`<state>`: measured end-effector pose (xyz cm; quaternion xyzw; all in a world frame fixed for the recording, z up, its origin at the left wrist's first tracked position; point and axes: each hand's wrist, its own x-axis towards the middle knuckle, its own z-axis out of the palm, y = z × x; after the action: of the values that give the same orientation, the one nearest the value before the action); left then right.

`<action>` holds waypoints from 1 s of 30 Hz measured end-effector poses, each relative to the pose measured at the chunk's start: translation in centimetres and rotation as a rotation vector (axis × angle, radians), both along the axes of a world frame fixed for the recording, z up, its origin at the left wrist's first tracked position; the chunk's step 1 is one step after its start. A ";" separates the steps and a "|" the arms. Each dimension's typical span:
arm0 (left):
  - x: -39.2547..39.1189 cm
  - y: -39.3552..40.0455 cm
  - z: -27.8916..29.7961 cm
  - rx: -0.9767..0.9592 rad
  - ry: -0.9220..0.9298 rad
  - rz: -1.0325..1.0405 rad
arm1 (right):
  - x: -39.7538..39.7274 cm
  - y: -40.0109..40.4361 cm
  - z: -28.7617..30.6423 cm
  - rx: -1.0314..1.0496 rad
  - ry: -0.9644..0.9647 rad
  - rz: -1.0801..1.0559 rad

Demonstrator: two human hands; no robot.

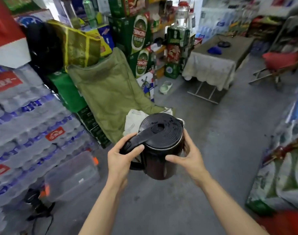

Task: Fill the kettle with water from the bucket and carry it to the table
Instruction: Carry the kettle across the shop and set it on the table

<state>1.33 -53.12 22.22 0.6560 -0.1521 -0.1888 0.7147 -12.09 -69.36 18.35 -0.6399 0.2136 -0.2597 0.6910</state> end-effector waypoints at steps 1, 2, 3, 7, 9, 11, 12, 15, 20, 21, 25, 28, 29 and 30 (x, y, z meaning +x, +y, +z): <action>-0.2 -2.1 -0.2 -0.009 0.012 -0.020 | -0.7 -1.8 -0.1 0.000 0.004 -0.026; -0.4 -4.1 -0.2 -0.019 0.017 -0.042 | -1.3 -3.5 -0.1 -0.006 0.010 -0.046; -0.5 -6.2 -0.3 -0.026 0.014 -0.068 | -1.9 -5.2 -0.1 -0.013 0.020 -0.062; -0.9 -14.1 0.2 -0.042 0.009 -0.181 | -3.9 -12.1 0.2 -0.020 0.043 -0.124; -0.7 -18.5 0.3 -0.048 0.030 -0.231 | -4.6 -15.8 0.2 -0.033 0.050 -0.163; -0.2 -21.8 0.6 -0.040 0.036 -0.271 | -4.8 -18.5 0.1 -0.036 0.054 -0.179; 0.1 -23.9 0.6 -0.037 0.039 -0.294 | -4.9 -20.3 0.0 -0.036 0.061 -0.200; 1.0 -30.2 0.8 -0.037 0.030 -0.355 | -4.6 -25.6 0.0 -0.034 0.067 -0.262; 3.4 -41.1 1.3 -0.017 0.003 -0.429 | -3.2 -34.9 0.5 -0.030 0.059 -0.343; 3.8 -43.3 1.4 -0.015 0.001 -0.448 | -2.9 -36.8 0.6 -0.034 0.054 -0.362; 4.7 -52.4 2.1 -0.024 0.016 -0.498 | -2.2 -44.5 1.1 -0.022 0.030 -0.414; 5.1 -59.2 1.9 -0.016 0.011 -0.539 | -2.2 -50.4 0.9 0.001 0.026 -0.453; 5.1 -61.6 1.7 -0.013 0.010 -0.549 | -2.3 -52.6 0.8 0.005 0.024 -0.459; 5.0 -63.9 1.4 -0.012 0.012 -0.554 | -2.4 -54.8 0.6 0.005 0.022 -0.458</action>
<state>6.36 -117.01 23.64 0.5841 -0.3228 -0.3801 0.6405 -14.52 -124.19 18.90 -0.5758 0.3615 -0.4024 0.6131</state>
